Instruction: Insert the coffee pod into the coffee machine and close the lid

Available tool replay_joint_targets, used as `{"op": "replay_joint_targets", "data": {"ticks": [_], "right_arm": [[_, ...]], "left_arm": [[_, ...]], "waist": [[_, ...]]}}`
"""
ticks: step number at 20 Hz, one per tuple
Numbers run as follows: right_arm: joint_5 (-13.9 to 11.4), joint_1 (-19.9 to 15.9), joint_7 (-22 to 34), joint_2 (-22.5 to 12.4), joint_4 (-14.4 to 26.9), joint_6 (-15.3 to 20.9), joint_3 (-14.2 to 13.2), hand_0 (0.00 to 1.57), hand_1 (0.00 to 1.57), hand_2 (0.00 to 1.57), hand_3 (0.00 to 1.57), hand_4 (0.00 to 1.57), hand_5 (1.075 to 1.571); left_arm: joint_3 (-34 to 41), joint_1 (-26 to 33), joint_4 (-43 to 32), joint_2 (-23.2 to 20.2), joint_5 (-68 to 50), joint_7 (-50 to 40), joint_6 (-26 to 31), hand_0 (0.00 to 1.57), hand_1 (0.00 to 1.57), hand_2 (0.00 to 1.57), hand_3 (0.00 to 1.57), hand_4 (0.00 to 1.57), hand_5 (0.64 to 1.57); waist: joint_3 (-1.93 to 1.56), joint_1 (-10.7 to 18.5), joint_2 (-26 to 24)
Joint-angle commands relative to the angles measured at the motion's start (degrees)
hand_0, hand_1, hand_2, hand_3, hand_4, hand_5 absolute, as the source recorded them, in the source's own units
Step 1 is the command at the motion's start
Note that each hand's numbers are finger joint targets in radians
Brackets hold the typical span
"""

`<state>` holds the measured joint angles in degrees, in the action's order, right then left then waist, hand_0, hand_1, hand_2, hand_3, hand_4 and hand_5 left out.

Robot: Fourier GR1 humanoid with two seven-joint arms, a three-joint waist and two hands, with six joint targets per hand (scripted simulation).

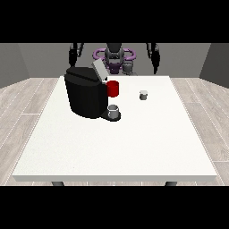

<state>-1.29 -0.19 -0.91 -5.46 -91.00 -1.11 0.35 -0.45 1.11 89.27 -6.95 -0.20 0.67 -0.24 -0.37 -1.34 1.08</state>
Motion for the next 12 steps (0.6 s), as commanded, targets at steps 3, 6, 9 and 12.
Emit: {"op": "replay_joint_targets", "data": {"ticks": [3,6,9,12], "right_arm": [[1.0,0.5,0.2,0.3,3.7,-0.2,-2.1,0.00,0.00,0.00,0.00,0.13,1.571],[0.2,2.7,0.8,1.6,2.7,0.0,-0.1,0.00,0.00,0.00,0.00,0.13,1.571],[2.2,1.1,-4.2,4.0,3.3,7.1,-7.1,0.00,0.00,0.00,0.00,0.09,1.571],[3.7,-1.2,-7.1,2.6,6.9,5.2,-8.6,0.00,0.00,0.00,0.00,0.14,1.571]], "left_arm": [[-1.0,0.9,0.7,0.9,-0.7,3.5,3.2,0.00,0.00,0.00,0.00,0.28,1.571],[-0.4,0.6,0.2,2.9,-3.4,8.6,3.8,0.00,0.00,0.00,0.00,0.28,1.571],[-3.1,3.1,3.0,2.0,1.5,8.0,2.3,0.00,0.00,0.00,0.00,0.24,1.571],[-4.0,0.2,3.9,-0.1,5.2,6.1,2.2,0.00,0.00,0.00,0.00,0.32,1.571]], "waist": [[0.37,1.7,-2.3],[0.39,0.8,-3.0],[0.35,1.6,-4.5],[0.35,2.2,-2.0]]}}
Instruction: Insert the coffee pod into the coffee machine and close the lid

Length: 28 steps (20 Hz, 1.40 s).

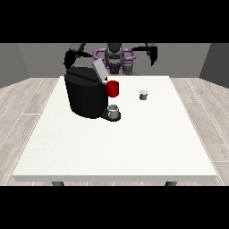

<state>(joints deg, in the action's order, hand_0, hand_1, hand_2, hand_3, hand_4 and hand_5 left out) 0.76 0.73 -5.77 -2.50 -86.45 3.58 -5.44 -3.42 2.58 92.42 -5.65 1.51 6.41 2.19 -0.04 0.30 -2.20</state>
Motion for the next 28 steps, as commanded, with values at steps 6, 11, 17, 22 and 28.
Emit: {"op": "replay_joint_targets", "data": {"ticks": [6,11,17,22,28], "right_arm": [[-1.0,-0.5,-2.1,2.4,-3.3,3.0,4.7,0.00,0.00,0.00,0.00,0.18,1.571],[1.2,-2.5,-4.5,2.4,-1.8,3.8,5.7,0.00,0.00,0.00,0.00,0.23,1.571],[2.6,-9.1,3.4,0.4,-3.6,1.6,3.5,0.00,0.00,0.00,0.00,0.28,1.571],[0.1,-9.8,1.6,2.3,-3.0,3.9,5.4,0.00,0.00,0.00,0.00,0.35,1.571],[-2.3,-10.6,2.6,2.0,4.0,6.6,4.1,0.00,0.00,0.00,0.00,0.37,1.571]], "left_arm": [[7.7,-9.0,-9.1,-9.0,3.2,-1.0,2.2,0.00,0.00,0.00,0.00,0.00,1.571],[9.2,-15.5,-16.1,-9.9,2.1,-3.3,4.4,0.00,0.00,0.00,0.00,0.00,1.571],[11.2,-21.5,-26.1,-12.0,4.0,-2.4,4.4,0.00,0.00,0.00,0.00,0.00,1.571],[12.2,-26.0,-34.6,-12.8,7.0,-0.2,2.3,0.00,0.00,0.00,0.00,0.00,1.571],[8.2,-26.9,-37.2,-12.6,10.8,-2.6,5.0,0.00,0.00,0.00,0.00,0.00,1.571]], "waist": [[0.06,-4.9,4.4],[0.05,-6.3,7.5],[0.07,-7.9,11.1],[0.07,-9.1,13.6],[0.05,-5.4,10.5]]}}
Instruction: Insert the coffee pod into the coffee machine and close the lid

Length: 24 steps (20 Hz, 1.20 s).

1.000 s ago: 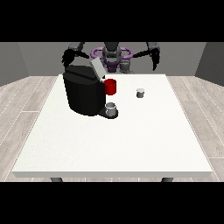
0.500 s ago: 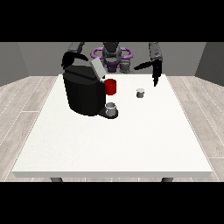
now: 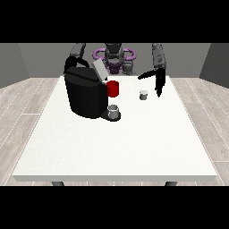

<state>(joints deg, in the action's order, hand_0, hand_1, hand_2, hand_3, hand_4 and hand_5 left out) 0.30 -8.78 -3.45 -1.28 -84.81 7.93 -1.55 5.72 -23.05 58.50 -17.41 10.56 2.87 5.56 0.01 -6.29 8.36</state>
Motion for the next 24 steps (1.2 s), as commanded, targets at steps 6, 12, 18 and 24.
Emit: {"op": "replay_joint_targets", "data": {"ticks": [6,12,18,24], "right_arm": [[-2.1,-1.7,1.2,-1.3,5.1,0.5,-0.2,0.00,0.00,0.00,0.00,0.42,1.571],[-2.4,-5.2,0.2,0.0,7.1,3.4,-1.4,0.00,0.00,0.00,0.00,0.43,1.571],[-0.2,-3.8,0.3,-1.5,7.4,0.5,-2.5,0.00,0.00,0.00,0.00,0.45,1.571],[-1.2,-3.7,4.0,-1.1,5.1,0.9,-0.7,0.00,0.00,0.00,0.00,0.49,1.571]], "left_arm": [[-4.2,-3.7,-7.1,3.0,8.2,-0.5,-4.3,0.10,0.10,0.50,0.00,0.00,1.571],[-2.3,-7.2,-12.9,-0.9,9.9,1.1,-2.2,0.76,0.76,0.82,0.51,0.00,1.571],[-4.7,-6.8,-15.5,-4.4,15.4,3.6,-2.6,0.57,0.57,0.70,0.41,0.00,1.571],[-6.5,-6.1,-18.4,-0.1,20.4,5.8,-11.2,0.70,0.70,0.83,0.59,0.00,1.571]], "waist": [[-0.01,-0.1,-0.7],[0.00,0.6,0.8],[-0.01,-0.4,0.5],[0.01,-1.2,-1.5]]}}
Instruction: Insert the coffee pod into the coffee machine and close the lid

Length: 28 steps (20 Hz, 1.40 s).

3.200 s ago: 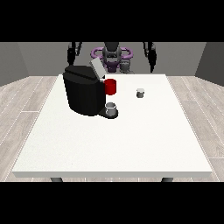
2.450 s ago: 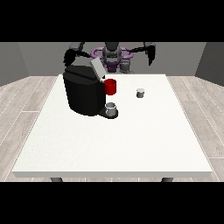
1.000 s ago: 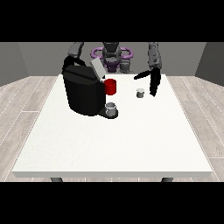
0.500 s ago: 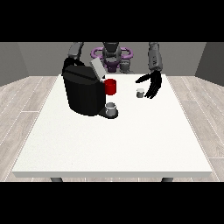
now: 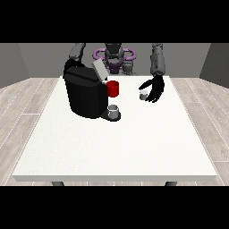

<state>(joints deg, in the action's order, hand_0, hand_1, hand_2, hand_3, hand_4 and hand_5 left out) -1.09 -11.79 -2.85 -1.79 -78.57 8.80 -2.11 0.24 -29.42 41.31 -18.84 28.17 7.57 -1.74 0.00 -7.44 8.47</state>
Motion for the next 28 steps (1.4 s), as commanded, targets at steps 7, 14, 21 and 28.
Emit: {"op": "replay_joint_targets", "data": {"ticks": [7,14,21,28], "right_arm": [[0.8,0.8,-2.2,1.6,-0.2,-0.1,0.6,0.00,0.00,0.00,0.00,0.51,1.571],[2.5,-1.1,-1.2,-0.3,-1.1,-1.1,0.6,0.00,0.00,0.00,0.00,0.43,1.571],[3.7,-1.4,-3.4,0.5,4.6,0.2,-2.0,0.00,0.00,0.00,0.00,0.44,1.571],[4.1,-1.3,-4.2,-0.1,8.6,0.0,-3.3,0.00,0.00,0.00,0.00,0.47,1.571]], "left_arm": [[0.7,-2.3,-5.9,2.5,5.6,3.7,-11.5,0.84,0.84,0.97,0.75,0.38,1.571],[0.9,-5.7,-9.5,-2.1,8.8,4.3,-9.7,1.03,1.03,1.11,0.89,0.29,1.571],[0.4,-9.8,-5.5,-2.2,7.3,8.4,-1.9,1.47,1.47,1.47,1.41,0.61,1.571],[-0.7,-13.2,-1.7,0.9,7.0,5.6,3.6,1.29,1.29,1.36,1.34,0.56,1.571]], "waist": [[0.01,-1.4,1.2],[0.02,-2.5,3.0],[-0.01,0.3,0.0],[-0.03,1.7,-3.9]]}}
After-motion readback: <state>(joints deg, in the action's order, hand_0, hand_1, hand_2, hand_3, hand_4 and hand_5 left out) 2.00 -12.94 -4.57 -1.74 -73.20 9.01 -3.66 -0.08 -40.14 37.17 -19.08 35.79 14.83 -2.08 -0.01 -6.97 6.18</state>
